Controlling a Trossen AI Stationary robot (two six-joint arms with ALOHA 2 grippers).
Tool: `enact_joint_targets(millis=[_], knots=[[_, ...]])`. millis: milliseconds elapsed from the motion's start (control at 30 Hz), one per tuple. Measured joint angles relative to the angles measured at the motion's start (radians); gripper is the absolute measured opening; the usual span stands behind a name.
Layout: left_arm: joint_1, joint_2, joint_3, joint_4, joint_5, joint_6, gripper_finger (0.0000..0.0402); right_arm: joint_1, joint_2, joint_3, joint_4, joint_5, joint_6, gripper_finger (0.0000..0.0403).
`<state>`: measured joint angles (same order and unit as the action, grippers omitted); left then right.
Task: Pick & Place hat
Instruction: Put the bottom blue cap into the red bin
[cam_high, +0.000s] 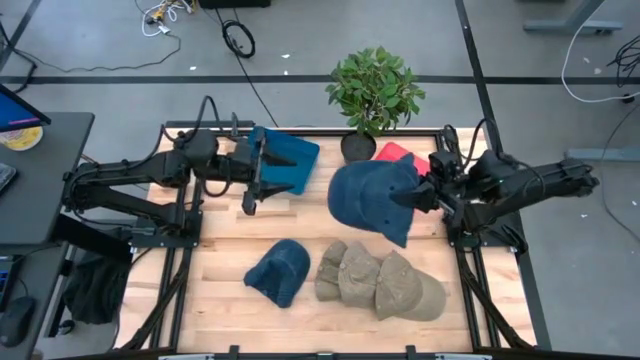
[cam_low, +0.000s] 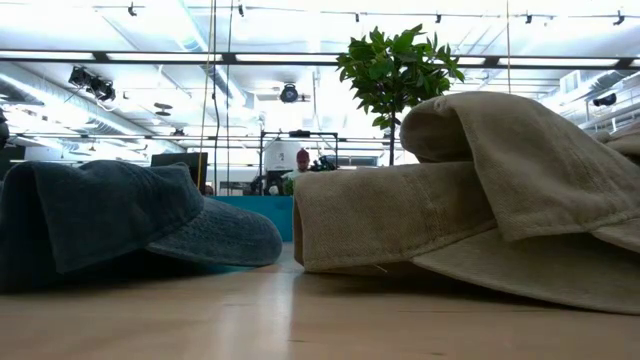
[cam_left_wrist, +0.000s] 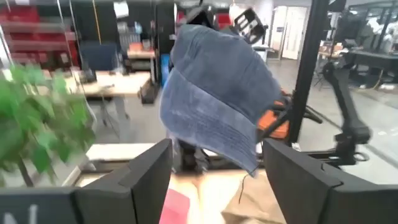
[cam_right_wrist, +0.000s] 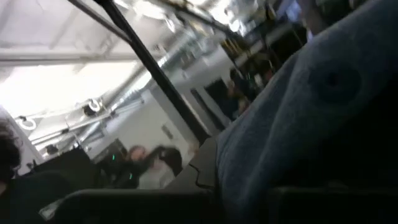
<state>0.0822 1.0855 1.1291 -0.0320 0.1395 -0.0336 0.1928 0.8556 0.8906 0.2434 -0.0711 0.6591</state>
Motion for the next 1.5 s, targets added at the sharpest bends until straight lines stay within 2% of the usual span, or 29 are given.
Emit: enact_joint_targets(millis=[267,433,600,933,1100,1300,1500], knots=[[0.0,-0.001,0.0,-0.091,0.003,-0.093,0.0248,-0.022,-0.119,0.0,-0.292,-0.037,0.1,0.0002],[-0.001,-0.001,0.0,-0.127,0.005,-0.13,0.0248,-0.087,-0.156,0.0,-0.443,-0.097,0.118,0.0002],[-0.001,-0.001,0.0,-0.131,0.064,-0.184,0.0248,-0.161,-0.165,0.0,-0.629,-0.157,0.074,0.0002],[-0.039,-0.001,0.0,-0.131,0.086,-0.218,0.0248,-0.343,-0.162,0.0,-0.769,-0.237,-0.121,0.0002],[-0.061,-0.001,0.0,-0.131,0.085,-0.219,0.0248,-0.432,-0.155,0.0,-0.871,-0.243,-0.253,0.0002],[-0.076,-0.001,-0.001,-0.131,0.085,-0.226,0.0248,-0.536,-0.114,0.0,-0.886,-0.23,-0.414,0.0002],[-0.076,-0.001,-0.001,-0.131,0.084,-0.265,0.0248,-0.602,-0.063,0.0,-0.937,-0.261,-0.591,0.0003]])
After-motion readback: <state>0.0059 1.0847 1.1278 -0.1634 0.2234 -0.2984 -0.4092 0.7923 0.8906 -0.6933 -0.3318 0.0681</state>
